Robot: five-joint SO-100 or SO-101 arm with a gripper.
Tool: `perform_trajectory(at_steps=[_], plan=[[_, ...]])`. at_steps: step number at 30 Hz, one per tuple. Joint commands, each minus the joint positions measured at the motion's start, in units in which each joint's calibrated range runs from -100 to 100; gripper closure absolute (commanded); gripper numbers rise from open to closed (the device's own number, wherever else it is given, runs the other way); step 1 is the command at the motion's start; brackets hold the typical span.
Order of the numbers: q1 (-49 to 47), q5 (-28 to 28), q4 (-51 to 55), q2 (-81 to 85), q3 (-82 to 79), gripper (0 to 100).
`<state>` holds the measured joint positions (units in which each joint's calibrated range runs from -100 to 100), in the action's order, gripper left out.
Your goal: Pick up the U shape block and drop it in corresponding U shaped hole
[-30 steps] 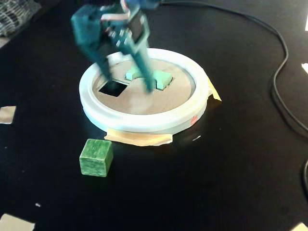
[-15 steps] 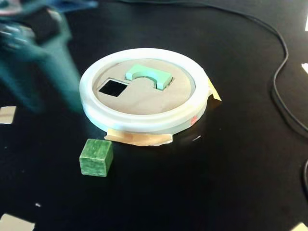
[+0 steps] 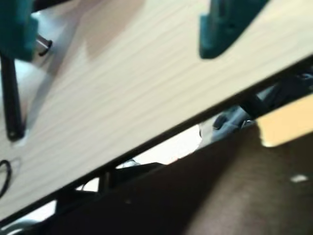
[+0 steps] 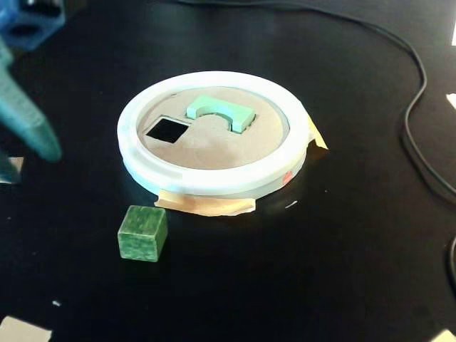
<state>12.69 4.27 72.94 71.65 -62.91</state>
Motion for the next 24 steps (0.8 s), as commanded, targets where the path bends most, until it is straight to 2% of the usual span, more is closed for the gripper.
perform_trajectory(at_steps=[1,16,24], plan=[[-0.1,-0.4,-1.6,9.6,-8.0,44],[0.0,-0.4,-1.0,18.7,-29.4,43],[-0.3,-0.4,-1.9,18.7,-30.5,44]])
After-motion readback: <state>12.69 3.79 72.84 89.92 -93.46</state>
